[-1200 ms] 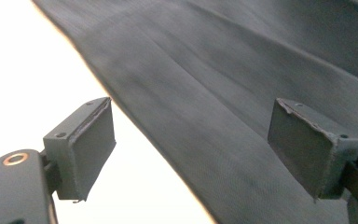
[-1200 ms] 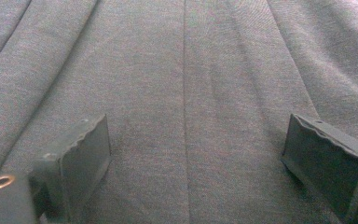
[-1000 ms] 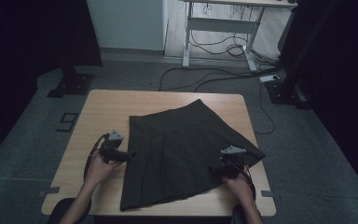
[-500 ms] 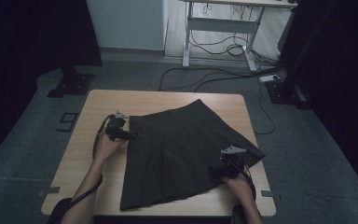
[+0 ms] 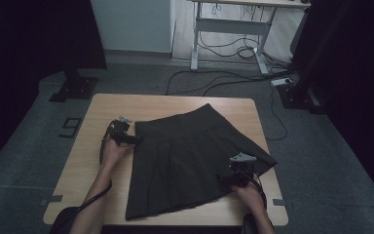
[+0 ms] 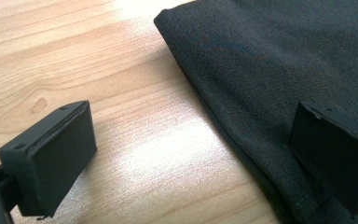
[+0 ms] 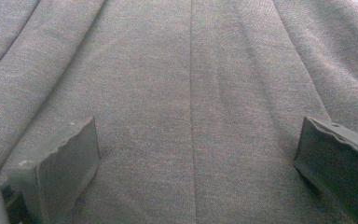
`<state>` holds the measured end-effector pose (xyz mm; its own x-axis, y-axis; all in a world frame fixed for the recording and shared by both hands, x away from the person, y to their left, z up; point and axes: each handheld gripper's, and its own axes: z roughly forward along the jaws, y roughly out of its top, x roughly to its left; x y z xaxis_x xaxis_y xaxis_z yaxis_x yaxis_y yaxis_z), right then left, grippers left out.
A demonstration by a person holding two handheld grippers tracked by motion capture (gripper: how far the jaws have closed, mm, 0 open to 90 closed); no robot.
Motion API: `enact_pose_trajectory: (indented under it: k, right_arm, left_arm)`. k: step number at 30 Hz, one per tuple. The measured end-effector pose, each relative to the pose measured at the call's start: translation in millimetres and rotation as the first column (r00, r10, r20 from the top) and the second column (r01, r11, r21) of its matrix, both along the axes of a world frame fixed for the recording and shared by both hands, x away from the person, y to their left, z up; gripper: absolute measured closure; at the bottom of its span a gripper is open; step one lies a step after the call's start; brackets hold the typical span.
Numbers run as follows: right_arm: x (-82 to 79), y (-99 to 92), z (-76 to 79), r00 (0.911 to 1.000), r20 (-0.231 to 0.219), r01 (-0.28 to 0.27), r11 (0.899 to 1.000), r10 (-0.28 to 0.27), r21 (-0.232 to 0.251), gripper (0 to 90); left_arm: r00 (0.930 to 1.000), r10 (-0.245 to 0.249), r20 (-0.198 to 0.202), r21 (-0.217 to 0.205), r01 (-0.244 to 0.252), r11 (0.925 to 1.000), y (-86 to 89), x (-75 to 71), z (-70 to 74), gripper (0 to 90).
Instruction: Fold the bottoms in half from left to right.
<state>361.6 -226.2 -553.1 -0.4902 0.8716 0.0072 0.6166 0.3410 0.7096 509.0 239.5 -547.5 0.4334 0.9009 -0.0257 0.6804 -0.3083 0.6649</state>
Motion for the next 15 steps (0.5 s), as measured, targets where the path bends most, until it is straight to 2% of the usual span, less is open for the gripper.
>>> enact_pose_trajectory:
  k: [5,8,12,15]
  right_arm:
    - [-0.2,-2.0,-0.4,0.9998,0.008,-0.021,1.000,0.021,0.009,0.0]
    - [0.3,-1.6,2.6,0.9994,-0.011,-0.034,0.999,0.034,0.006,0.0]
    - [-1.6,1.8,6.2,0.9984,-0.029,-0.048,0.999,0.048,0.014,0.0]
    - [-5.2,8.6,11.8,0.9954,-0.046,-0.083,0.996,0.084,0.028,0.0]
  left_arm:
    - [1.0000,0.002,0.005,-0.001,-0.002,1.0000,-0.3,-0.2,0.0,1.3]
    - [0.9998,-0.007,0.017,-0.007,0.008,0.9999,-0.6,-1.6,0.6,7.4]
    - [0.9997,-0.010,0.021,-0.009,0.010,0.9999,-0.7,-2.3,0.7,8.4]
    - [0.9998,-0.005,0.021,-0.009,0.005,0.9999,-0.9,-2.5,0.6,8.3]
